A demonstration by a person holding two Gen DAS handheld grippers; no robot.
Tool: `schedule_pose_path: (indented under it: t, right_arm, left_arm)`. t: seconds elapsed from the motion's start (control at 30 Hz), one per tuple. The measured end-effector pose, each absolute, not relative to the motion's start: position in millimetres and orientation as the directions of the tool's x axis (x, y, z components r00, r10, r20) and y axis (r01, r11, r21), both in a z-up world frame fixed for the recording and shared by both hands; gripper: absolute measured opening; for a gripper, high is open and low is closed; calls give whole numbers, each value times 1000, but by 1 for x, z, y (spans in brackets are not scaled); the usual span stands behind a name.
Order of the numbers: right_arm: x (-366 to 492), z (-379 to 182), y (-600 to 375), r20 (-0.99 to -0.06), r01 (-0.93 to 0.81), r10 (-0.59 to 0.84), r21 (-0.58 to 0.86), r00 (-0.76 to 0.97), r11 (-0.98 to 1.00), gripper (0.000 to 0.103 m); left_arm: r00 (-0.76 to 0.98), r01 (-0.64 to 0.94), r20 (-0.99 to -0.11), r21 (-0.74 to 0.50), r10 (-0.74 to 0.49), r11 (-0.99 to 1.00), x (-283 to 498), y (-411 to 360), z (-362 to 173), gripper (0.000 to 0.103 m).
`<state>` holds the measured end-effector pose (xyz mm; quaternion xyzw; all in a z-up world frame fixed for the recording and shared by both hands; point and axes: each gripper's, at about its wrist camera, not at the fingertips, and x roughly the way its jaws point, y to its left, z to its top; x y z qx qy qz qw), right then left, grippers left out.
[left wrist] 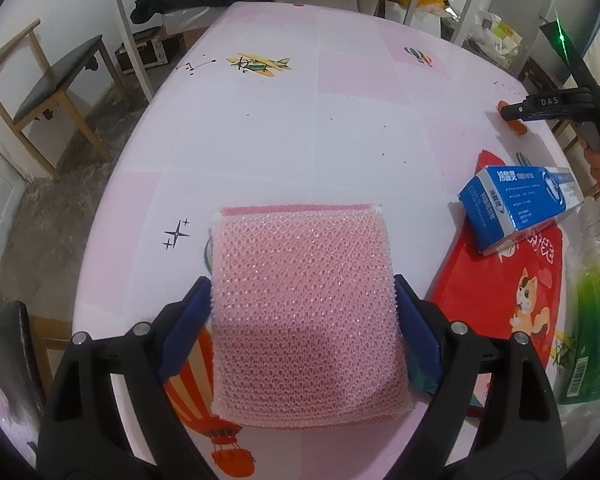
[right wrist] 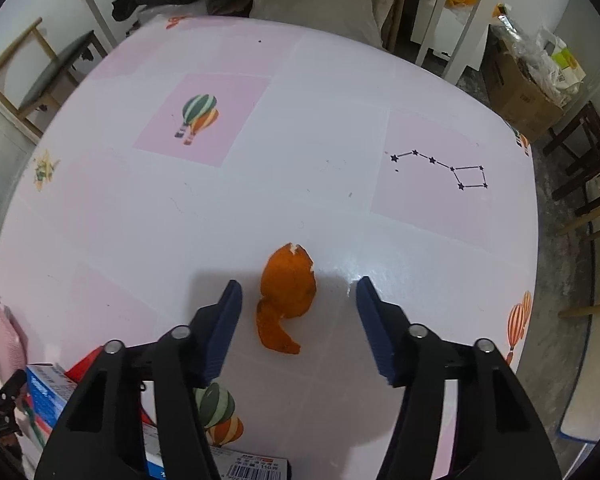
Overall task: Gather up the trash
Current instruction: 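Grasp the pink cloth with the left tool while the right tool grasps the orange peel, then carry the pink cloth with the left tool while the right tool carries the peel to the wastebasket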
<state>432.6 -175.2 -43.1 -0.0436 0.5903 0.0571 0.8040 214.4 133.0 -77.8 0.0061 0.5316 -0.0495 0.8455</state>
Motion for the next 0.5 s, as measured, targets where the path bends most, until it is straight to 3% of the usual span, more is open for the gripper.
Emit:
schedule_pose_path:
  t: [0.2,0.37,0.5]
  right_arm:
    - [426,-43,-178,-950,-145,47,1,310,989,44]
    - [424,-41,-180,-948,-150,69,23,310,988,22]
    - [425,-41,-182,-946,-144,89,45,311,989,13]
  left_arm:
    - [430,115,-902,15,-37,993,214,128,-81,84]
    - [431,114,-902,23,-28,993,217,131,-80,84]
    - [434,111,-901,26,-25,994,219,133,-79,78]
